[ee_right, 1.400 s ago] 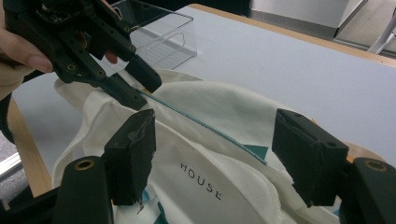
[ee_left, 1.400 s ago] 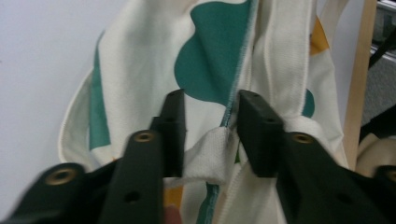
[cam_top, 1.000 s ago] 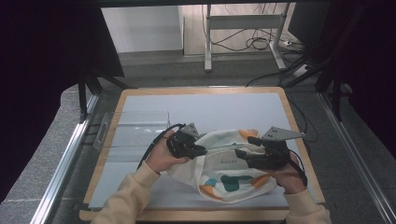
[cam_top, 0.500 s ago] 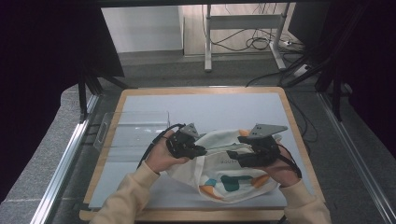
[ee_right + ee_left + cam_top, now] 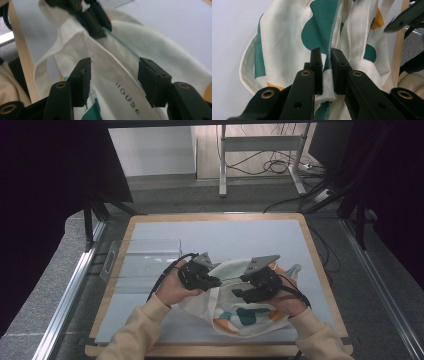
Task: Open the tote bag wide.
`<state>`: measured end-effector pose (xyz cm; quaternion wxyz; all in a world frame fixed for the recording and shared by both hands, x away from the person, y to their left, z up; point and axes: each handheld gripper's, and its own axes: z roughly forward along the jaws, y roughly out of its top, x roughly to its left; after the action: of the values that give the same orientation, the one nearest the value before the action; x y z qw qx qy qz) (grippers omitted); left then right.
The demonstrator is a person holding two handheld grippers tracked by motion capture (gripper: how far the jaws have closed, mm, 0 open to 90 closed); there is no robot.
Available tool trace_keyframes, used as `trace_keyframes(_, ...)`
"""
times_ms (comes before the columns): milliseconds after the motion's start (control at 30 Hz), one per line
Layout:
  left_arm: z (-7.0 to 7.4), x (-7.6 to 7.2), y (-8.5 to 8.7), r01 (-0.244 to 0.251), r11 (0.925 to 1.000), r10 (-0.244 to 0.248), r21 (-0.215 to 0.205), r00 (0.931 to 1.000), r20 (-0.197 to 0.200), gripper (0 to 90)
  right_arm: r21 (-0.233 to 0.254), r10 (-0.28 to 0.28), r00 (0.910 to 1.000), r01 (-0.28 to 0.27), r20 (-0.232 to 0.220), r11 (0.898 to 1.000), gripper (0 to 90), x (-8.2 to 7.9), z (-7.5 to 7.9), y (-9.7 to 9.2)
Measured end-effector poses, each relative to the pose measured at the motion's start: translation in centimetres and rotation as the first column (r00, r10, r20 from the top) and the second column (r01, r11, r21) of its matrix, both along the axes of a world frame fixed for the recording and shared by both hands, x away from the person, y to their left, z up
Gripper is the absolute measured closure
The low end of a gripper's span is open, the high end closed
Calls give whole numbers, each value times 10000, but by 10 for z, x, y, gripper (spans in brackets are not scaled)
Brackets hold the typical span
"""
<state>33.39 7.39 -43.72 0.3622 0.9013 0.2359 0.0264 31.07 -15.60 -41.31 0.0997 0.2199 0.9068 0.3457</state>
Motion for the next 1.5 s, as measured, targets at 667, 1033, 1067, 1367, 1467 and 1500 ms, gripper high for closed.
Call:
trace_keyframes(667,-1,-1,-2,-74,10000,74,15,10000,37,817,-1047,111,9999,-116,-52,9944,856,-8,-22,-1)
trace_keyframes(1033,1,-1,-3,-291,9996,290,23,9993,221,821,-693,42,9996,-62,-286,9976,859,-18,-28,-8)
trace_keyframes(1067,1,0,-3,-316,9995,315,31,9992,255,821,-691,53,9995,-75,-325,9976,859,-19,-29,-9)
trace_keyframes(1367,1,5,-1,-776,9970,777,-43,9956,530,824,-502,38,9993,-57,-372,9987,859,-22,-31,-13)
trace_keyframes(1467,3,7,1,-1180,9927,1196,-253,9897,786,825,-503,82,9993,-100,-352,9987,859,-25,-31,-13)
trace_keyframes(1500,3,8,1,-1248,9919,1265,-250,9881,873,826,-494,87,9994,-104,-344,9987,859,-26,-31,-14)
